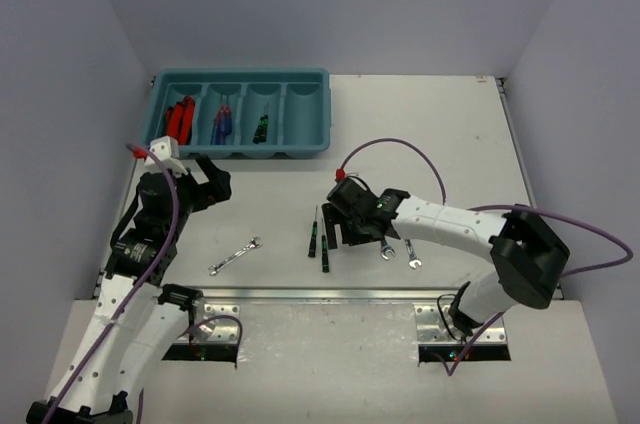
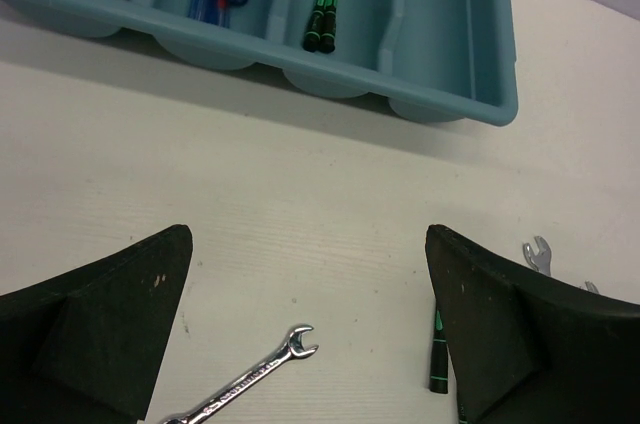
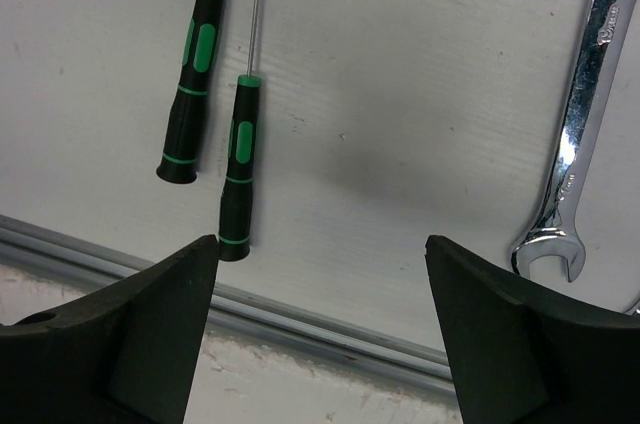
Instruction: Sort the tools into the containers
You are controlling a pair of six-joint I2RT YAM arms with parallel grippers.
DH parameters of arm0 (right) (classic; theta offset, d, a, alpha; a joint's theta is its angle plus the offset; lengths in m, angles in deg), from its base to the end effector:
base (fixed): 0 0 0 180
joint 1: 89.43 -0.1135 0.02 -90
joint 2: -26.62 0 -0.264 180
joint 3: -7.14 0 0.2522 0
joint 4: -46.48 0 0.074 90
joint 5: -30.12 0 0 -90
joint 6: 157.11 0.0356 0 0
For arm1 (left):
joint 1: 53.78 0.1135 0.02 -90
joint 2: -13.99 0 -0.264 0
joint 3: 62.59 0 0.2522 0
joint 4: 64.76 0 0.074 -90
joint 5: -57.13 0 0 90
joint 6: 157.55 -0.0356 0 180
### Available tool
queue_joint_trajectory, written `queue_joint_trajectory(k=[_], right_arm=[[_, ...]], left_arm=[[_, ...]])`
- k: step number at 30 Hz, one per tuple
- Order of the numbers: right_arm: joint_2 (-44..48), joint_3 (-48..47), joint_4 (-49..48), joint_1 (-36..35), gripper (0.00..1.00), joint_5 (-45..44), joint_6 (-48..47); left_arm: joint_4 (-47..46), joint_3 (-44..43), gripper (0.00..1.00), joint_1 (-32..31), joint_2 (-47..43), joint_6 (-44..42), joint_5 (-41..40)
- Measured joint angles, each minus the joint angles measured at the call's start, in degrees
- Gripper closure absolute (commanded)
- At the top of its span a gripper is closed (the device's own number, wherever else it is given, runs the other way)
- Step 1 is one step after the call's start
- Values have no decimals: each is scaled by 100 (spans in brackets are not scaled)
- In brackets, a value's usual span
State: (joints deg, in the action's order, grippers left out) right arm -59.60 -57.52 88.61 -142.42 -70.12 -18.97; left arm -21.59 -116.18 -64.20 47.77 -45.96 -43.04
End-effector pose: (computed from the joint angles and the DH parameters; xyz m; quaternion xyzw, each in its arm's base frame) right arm 0.1769 0.2242 0.1865 -0.0207 0.9699 0.1199 0.2111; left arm 0.1368 -0.0188 0.3025 -0.1295 0.8236 -0.0797 0.5464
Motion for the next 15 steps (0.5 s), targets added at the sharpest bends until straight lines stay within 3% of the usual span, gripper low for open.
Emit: queue_joint_trajectory(k=[9, 15], right_arm=[[-775, -556, -41, -172, 36, -43, 153], [-1184, -730, -77, -298, 41, -123, 328]], left_arm=[[-82, 0, 0, 0, 13, -52, 246], [-93, 0, 0, 0, -12, -57, 365]])
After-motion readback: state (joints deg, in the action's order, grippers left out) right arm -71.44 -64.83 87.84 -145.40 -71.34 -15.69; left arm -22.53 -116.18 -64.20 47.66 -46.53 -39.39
